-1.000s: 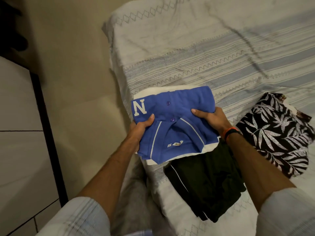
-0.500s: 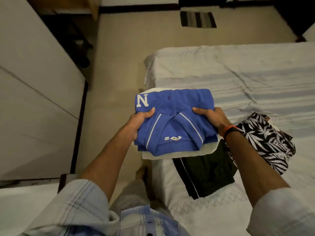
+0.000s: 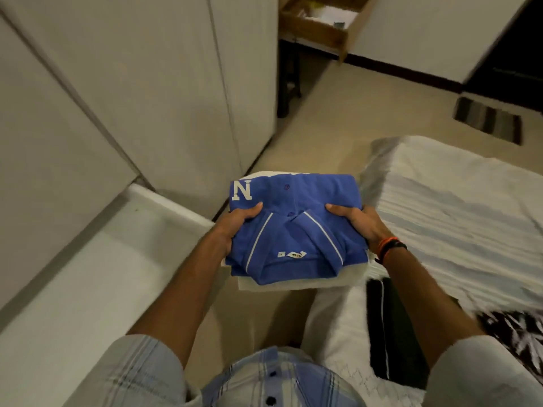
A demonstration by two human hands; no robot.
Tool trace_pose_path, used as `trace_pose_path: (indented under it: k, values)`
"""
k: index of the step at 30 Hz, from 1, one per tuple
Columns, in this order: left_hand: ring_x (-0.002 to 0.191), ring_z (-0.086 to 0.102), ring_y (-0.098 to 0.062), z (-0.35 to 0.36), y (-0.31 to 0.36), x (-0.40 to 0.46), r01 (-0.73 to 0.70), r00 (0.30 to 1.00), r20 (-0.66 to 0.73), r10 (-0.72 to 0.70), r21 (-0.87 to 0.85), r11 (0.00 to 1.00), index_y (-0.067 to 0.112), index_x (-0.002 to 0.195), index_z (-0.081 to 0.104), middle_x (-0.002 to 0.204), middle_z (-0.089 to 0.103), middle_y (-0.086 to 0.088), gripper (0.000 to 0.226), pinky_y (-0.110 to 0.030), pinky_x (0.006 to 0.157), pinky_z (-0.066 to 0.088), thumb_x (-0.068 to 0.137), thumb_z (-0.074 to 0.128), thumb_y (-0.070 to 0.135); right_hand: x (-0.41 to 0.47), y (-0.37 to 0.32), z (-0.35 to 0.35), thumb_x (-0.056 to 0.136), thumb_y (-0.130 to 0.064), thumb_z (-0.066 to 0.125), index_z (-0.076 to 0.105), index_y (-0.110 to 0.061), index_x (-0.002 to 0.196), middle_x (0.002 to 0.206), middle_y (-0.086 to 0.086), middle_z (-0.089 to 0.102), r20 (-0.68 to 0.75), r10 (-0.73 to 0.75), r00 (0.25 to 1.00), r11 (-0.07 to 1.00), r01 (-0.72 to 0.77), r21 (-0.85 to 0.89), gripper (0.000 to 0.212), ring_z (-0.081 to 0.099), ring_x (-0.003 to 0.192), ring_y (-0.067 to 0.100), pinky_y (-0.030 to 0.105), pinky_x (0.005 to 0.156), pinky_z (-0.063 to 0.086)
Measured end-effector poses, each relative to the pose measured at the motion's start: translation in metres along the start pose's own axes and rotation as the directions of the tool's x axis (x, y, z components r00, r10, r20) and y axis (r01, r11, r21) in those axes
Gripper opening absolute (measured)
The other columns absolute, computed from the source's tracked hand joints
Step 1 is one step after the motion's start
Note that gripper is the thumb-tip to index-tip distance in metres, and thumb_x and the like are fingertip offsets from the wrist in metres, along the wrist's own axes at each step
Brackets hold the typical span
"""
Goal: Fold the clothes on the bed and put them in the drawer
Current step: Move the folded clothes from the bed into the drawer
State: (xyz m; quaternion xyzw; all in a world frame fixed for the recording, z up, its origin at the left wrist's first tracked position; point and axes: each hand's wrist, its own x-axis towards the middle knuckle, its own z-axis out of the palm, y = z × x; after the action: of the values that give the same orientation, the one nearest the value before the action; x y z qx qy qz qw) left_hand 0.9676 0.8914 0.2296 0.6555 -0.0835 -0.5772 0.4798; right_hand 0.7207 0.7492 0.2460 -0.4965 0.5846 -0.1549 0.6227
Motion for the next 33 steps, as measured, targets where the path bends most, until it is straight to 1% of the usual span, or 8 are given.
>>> trace_pose_path:
  k: [2, 5, 9, 13, 18, 24, 28, 33]
  values:
    - [0.096, 0.071, -0.031, -0.046, -0.011, -0.025, -0.014, 0.996, -0.093, 0.008, -0.060, 0.998, 0.013, 0.110, 0.072, 0.104, 0.075, -0.012, 0.040, -0.043, 0.084, 0.057, 0.081, 0.078, 0.040, -0.009, -0.007, 0.047, 0.048, -0.055, 0.093, 0.067, -0.018, 0.106, 0.104, 0.001, 0.073, 0.081, -0.029, 0.996, 0.998, 0.034, -0.061, 0.074, 0.071, 0.092, 0.026, 0.046, 0.083, 0.059]
    - [0.091, 0.071, -0.029, -0.100, -0.027, -0.062, -0.035, 0.981, -0.195, 0.009, -0.130, 0.991, 0.014, 0.104, 0.072, 0.101, 0.075, -0.012, 0.033, -0.040, 0.080, 0.058, 0.082, 0.077, 0.038, -0.030, -0.013, 0.106, 0.065, -0.044, 0.088, 0.064, -0.014, 0.097, 0.099, 0.003, 0.072, 0.169, -0.067, 0.983, 0.987, 0.090, -0.130, 0.050, 0.070, 0.090, 0.024, 0.044, 0.084, 0.058]
    - [0.096, 0.071, -0.030, -0.184, -0.062, -0.122, -0.076, 0.943, -0.331, -0.014, -0.256, 0.964, 0.014, 0.109, 0.072, 0.102, 0.076, -0.010, 0.040, -0.039, 0.084, 0.057, 0.079, 0.080, 0.039, -0.063, -0.009, 0.198, 0.065, -0.053, 0.085, 0.061, -0.016, 0.099, 0.097, 0.003, 0.071, 0.318, -0.080, 0.945, 0.952, 0.167, -0.257, 0.056, 0.069, 0.089, 0.023, 0.042, 0.080, 0.057]
    - [0.089, 0.071, -0.028, -0.252, -0.102, -0.173, -0.123, 0.884, -0.462, -0.075, -0.385, 0.915, 0.012, 0.109, 0.071, 0.102, 0.075, -0.012, 0.039, -0.035, 0.071, 0.057, 0.080, 0.080, 0.037, -0.093, -0.003, 0.288, 0.065, -0.053, 0.085, 0.064, -0.016, 0.095, 0.094, 0.004, 0.073, 0.471, -0.061, 0.880, 0.913, 0.240, -0.331, 0.052, 0.069, 0.084, 0.020, 0.034, 0.068, 0.054]
    - [0.090, 0.070, -0.029, -0.306, -0.149, -0.209, -0.190, 0.795, -0.583, -0.167, -0.501, 0.844, 0.012, 0.112, 0.069, 0.105, 0.074, -0.013, 0.041, -0.037, 0.074, 0.056, 0.080, 0.079, 0.035, -0.103, 0.014, 0.377, 0.066, -0.044, 0.088, 0.067, -0.009, 0.091, 0.094, 0.008, 0.074, 0.606, 0.018, 0.795, 0.876, 0.280, -0.393, 0.048, 0.069, 0.091, 0.028, 0.048, 0.085, 0.057]
    - [0.097, 0.068, -0.030, -0.346, -0.210, -0.229, -0.251, 0.668, -0.668, -0.328, -0.617, 0.746, 0.010, 0.118, 0.067, 0.109, 0.073, -0.013, 0.047, -0.038, 0.080, 0.056, 0.080, 0.080, 0.034, -0.102, 0.049, 0.471, 0.066, -0.042, 0.088, 0.072, -0.019, 0.097, 0.102, -0.001, 0.073, 0.735, 0.174, 0.655, 0.814, 0.325, -0.482, 0.042, 0.069, 0.097, 0.025, 0.046, 0.089, 0.057]
    - [0.093, 0.069, -0.028, -0.367, -0.249, -0.238, -0.289, 0.614, -0.679, -0.402, -0.668, 0.686, 0.012, 0.114, 0.067, 0.108, 0.073, -0.012, 0.041, -0.035, 0.073, 0.054, 0.081, 0.079, 0.034, -0.108, 0.076, 0.519, 0.053, -0.052, 0.091, 0.071, -0.019, 0.105, 0.106, -0.002, 0.073, 0.743, 0.261, 0.616, 0.767, 0.335, -0.547, 0.064, 0.069, 0.097, 0.023, 0.045, 0.090, 0.057]
    - [0.103, 0.067, -0.028, -0.397, -0.307, -0.250, -0.306, 0.574, -0.686, -0.448, -0.687, 0.659, 0.013, 0.121, 0.064, 0.113, 0.072, -0.008, 0.049, -0.039, 0.085, 0.053, 0.080, 0.079, 0.037, -0.129, 0.113, 0.568, 0.056, -0.051, 0.090, 0.071, -0.020, 0.106, 0.108, -0.003, 0.073, 0.749, 0.329, 0.575, 0.713, 0.369, -0.597, 0.062, 0.069, 0.099, 0.021, 0.044, 0.090, 0.057]
